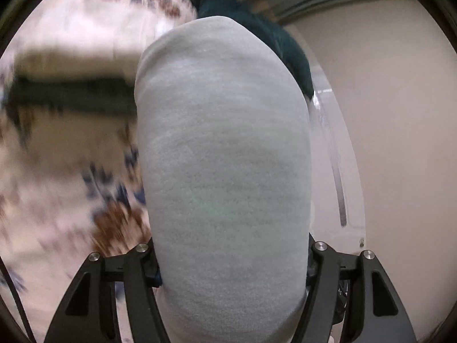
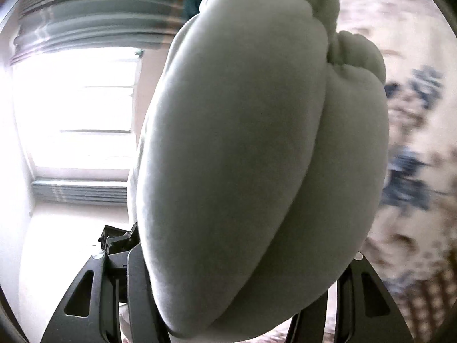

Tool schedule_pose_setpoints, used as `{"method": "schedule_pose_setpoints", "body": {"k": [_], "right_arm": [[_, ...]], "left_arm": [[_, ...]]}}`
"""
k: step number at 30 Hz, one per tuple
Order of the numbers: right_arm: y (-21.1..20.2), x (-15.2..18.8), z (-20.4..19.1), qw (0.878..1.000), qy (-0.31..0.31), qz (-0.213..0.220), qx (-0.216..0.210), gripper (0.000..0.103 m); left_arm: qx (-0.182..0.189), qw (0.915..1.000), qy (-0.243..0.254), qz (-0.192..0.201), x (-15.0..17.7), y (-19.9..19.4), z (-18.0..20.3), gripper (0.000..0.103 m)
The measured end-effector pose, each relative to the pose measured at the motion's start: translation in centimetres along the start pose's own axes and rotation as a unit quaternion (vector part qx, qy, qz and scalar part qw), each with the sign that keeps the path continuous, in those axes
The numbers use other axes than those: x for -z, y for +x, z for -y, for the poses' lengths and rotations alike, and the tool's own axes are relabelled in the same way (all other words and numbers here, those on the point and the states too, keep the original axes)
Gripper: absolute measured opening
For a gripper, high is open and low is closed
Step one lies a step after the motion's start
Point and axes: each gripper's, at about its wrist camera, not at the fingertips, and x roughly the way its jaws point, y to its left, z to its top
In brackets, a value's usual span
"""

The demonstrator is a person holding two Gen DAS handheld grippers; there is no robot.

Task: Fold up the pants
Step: 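Carry the sweatpants bundle with both grippers toward the stack of folded clothes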

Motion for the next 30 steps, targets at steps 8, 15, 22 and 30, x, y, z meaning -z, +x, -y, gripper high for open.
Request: {"method": "schedule_pose_setpoints", "body": {"k": [8,15,22,30], "right_arm": [[15.2,-4.0,-11.5,0.998,-0.033,-0.033,-0.048,0.058],[27.9,-6.6,-16.6,0.997,-0.063,-0.034,-0.042,0.057],[36.3,-5.1,-14.5,0.998,-0.046,-0.033,-0.002,0.057],[38.0,-3.2,-7.6,0.996,-0.034,-0.026,0.084,0.056]], "left_arm": [[-0.043,0.9975,-0.009,0.056,-15.9,-6.9,-2.8,0.063],[-0.034,0.9967,-0.019,0.071,-26.4,-8.0,-10.7,0.063],[-0.051,0.9971,-0.050,0.027,-29.7,-5.6,-19.7,0.063],[-0.104,0.9930,-0.056,-0.001,-27.6,-1.3,-26.7,0.068]]}}
